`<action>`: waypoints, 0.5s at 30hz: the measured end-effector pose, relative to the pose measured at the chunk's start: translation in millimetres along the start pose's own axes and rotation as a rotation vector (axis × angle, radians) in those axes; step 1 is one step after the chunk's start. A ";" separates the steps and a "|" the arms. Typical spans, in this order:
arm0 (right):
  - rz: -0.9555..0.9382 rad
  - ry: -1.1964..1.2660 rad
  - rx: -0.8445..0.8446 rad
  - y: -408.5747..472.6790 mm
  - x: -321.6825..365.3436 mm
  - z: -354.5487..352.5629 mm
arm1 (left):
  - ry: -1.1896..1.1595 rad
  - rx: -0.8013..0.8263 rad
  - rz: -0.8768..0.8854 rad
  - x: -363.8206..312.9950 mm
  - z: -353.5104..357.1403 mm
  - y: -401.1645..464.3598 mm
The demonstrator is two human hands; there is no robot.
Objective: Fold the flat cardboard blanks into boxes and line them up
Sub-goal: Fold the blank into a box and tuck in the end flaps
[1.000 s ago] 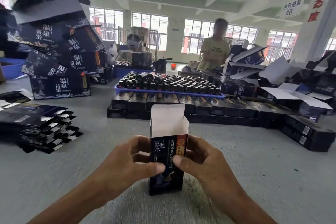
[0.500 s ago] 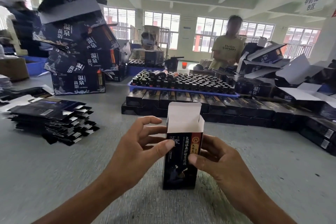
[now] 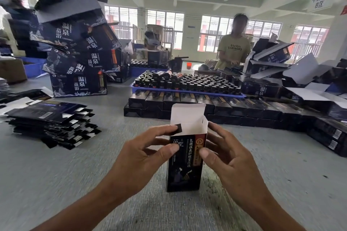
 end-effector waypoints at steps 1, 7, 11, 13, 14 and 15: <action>-0.016 0.004 0.009 -0.7 3.1 0.7 | -0.009 0.005 -0.006 0.1 0.1 0.5; -0.051 -0.045 0.036 -3.5 9.8 2.7 | -0.078 0.046 -0.051 2.5 1.9 2.4; -0.060 -0.079 0.026 -3.2 11.8 1.4 | -0.116 0.044 -0.066 3.1 1.7 2.1; -0.059 -0.093 0.016 -2.8 12.2 0.3 | -0.102 0.050 -0.063 3.9 1.1 1.6; -0.062 -0.096 0.012 -2.9 12.6 0.2 | -0.095 0.052 -0.064 4.3 1.1 1.1; -0.065 -0.090 0.007 -3.1 13.3 0.0 | -0.084 0.056 -0.062 3.8 1.3 0.7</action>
Point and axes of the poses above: each hand's wrist, its own y-axis towards the middle knuckle, its own z-axis out of the palm, x = y × z, the point moved 10 cm from there along y, towards the middle knuckle, and after that the axes turned 14 degrees about z, right-handed, at the moved point
